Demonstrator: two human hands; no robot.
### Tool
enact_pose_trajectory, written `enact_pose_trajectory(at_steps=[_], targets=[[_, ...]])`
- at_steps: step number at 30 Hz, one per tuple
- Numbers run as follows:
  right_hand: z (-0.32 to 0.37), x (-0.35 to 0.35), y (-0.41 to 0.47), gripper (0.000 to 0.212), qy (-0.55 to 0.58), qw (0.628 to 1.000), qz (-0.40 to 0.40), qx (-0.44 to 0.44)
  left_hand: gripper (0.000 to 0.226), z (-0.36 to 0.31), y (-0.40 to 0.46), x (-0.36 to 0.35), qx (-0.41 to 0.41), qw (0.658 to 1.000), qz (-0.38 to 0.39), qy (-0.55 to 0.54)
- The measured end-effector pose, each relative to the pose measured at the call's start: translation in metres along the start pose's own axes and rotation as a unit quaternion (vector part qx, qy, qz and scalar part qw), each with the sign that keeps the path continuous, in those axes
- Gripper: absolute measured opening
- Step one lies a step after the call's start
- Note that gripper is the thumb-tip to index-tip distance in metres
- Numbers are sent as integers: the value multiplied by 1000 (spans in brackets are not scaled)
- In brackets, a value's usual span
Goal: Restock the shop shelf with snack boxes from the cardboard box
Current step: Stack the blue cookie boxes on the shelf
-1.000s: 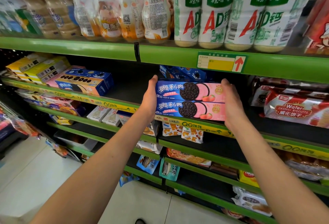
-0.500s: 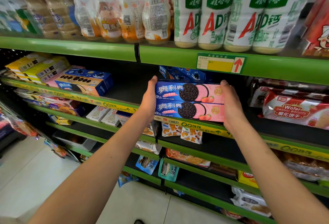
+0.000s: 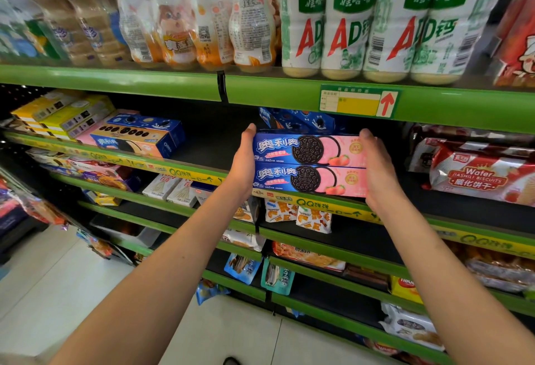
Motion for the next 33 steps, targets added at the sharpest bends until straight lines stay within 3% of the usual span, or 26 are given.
enact_pose_trajectory(at_steps=[15,19,21,24,27,30,33], targets=[[5,1,-8,31,3,1000,-9,0,72,1,2,2,1,1000,-7,4],[4,3,-10,44,33,999,-3,10,71,-1,3,3,-40,998,-47,19],[5,4,-11,46,62,998,-2,16,64,-4,5,3,-71,994,-72,42],[6,7,-11,45,100,994,-4,37,29,-8,3,2,-122,971,-86,188],[6,10,-7,35,118,992,-31,39,19,-10,-8,4,-118,942,-41,310],[6,10,-4,28,125,991,-31,35,41,-17,-22,16,-68,932,75,347],[4,9,-6,31,149,988,-10,37,59,-29,-35,24,-81,898,131,412]])
Point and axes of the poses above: each hand's wrist, its own y-axis towards the middle knuckle, its own x-axis out of the back of the hand, z = x × y, the point moved 3 cm from there along y, towards the middle knuckle, and after that the axes turned 14 degrees about -y, right-handed, at the moved point
